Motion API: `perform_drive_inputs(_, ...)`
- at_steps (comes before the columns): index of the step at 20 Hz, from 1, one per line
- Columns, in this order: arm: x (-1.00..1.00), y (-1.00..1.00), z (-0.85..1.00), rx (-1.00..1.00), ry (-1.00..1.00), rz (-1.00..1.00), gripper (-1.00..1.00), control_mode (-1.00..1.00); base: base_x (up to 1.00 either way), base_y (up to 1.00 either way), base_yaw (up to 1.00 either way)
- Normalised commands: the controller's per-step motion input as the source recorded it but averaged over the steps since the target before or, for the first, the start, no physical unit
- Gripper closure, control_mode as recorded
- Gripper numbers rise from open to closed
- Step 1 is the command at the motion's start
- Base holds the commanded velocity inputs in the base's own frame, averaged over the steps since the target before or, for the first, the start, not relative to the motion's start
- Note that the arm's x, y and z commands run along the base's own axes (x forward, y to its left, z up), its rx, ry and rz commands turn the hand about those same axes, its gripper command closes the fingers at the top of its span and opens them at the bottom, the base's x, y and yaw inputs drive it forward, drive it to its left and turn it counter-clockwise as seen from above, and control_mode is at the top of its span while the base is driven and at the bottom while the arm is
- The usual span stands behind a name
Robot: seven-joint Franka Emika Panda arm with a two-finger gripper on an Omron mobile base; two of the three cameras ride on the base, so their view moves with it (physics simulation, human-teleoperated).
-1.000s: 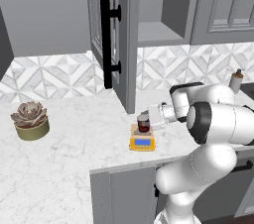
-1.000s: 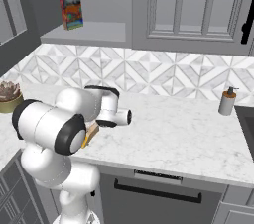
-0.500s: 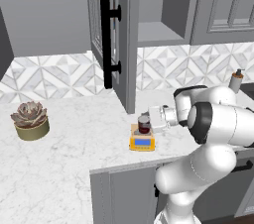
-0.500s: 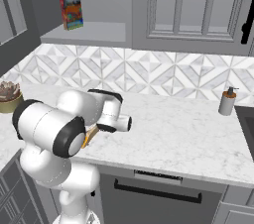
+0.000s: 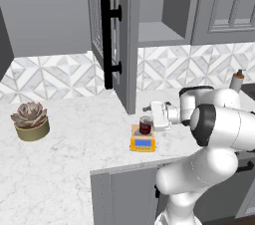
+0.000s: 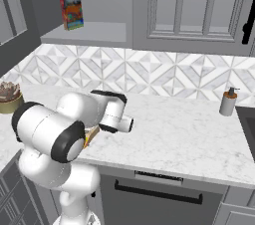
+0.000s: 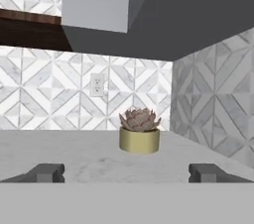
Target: Pick the canned food and place it on the digital scale for weighing, and close the cabinet.
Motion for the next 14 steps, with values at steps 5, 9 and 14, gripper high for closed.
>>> perform_drive_inputs(5, -0.43, 0.0, 0.57, 0.0, -0.17, 0.0, -1.0, -1.0, 0.0, 0.0, 0.0)
perform_drive_inputs(9, -0.59, 0.0, 0.77, 0.0, -0.18, 0.0, -1.0, -1.0, 0.0, 0.0, 0.0)
perform_drive_inputs(14, -0.88, 0.0, 0.8, -0.05, -0.07, -0.02, -1.0, -1.0, 0.0, 0.0, 0.0)
